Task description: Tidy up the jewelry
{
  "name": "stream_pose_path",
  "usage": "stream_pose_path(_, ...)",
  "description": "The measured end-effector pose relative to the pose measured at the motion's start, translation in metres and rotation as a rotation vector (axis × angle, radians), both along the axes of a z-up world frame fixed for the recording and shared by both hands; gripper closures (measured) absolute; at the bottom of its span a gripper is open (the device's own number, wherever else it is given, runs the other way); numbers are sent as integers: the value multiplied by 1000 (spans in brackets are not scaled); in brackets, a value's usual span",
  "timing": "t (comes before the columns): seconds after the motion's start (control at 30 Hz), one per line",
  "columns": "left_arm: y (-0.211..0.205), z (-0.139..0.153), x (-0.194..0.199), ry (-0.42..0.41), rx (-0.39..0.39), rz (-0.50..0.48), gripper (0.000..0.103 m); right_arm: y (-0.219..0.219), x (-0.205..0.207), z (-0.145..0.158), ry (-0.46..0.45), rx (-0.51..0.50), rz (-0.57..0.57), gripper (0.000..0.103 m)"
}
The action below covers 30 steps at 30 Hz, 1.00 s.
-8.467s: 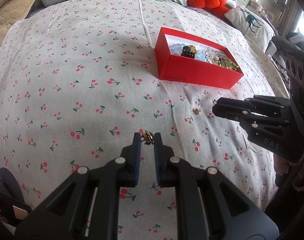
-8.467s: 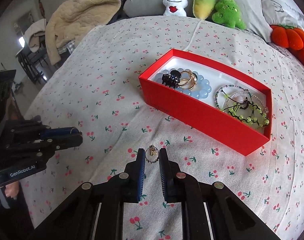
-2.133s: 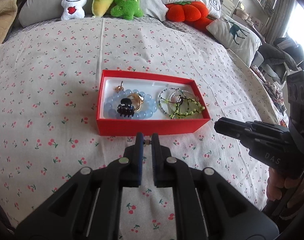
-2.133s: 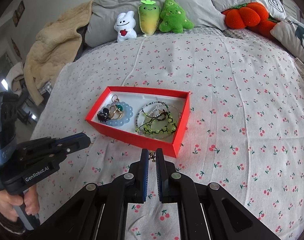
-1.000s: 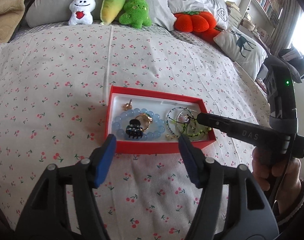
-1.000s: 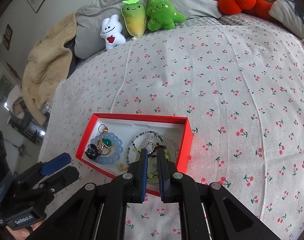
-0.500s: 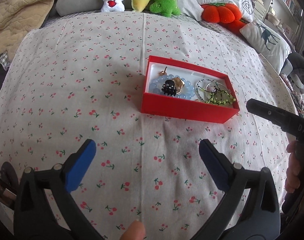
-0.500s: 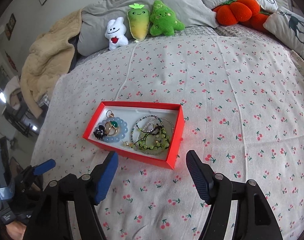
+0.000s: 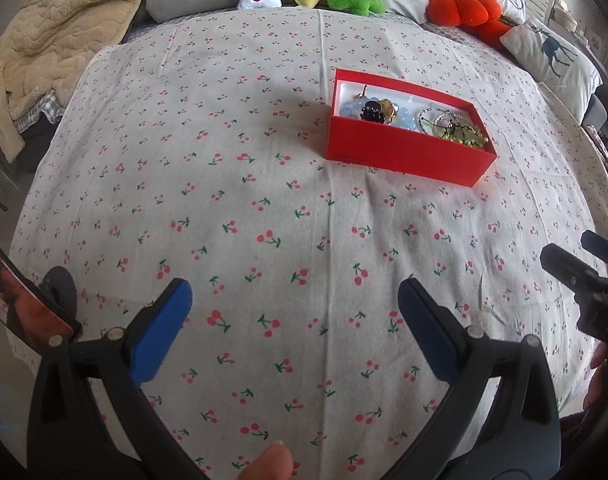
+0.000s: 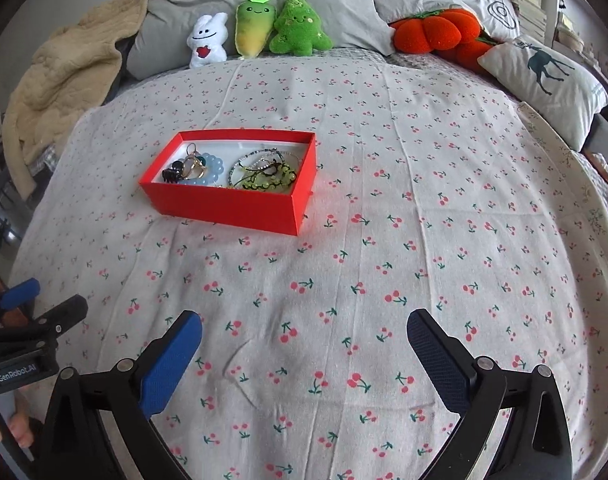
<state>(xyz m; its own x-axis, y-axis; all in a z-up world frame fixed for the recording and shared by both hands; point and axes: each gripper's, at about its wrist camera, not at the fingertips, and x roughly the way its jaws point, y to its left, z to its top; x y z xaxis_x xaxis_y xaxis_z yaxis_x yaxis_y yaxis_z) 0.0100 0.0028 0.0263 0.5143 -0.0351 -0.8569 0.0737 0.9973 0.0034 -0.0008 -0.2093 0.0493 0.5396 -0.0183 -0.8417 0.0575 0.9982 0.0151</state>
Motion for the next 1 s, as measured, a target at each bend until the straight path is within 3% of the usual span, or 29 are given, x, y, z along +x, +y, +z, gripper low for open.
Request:
stream_pose_path(0.4,1,-5,-20,13,16,2,1,17,-22,4,0,-44,-2,0)
stream_pose_path(0.83,2,2,-27,-44,51,-6,1,34,-27,-5,34,-66,38,0)
stream_pose_path(1.0,4,1,-24,-31,31,-8,1,37,-25,-11,47,-74,43,0)
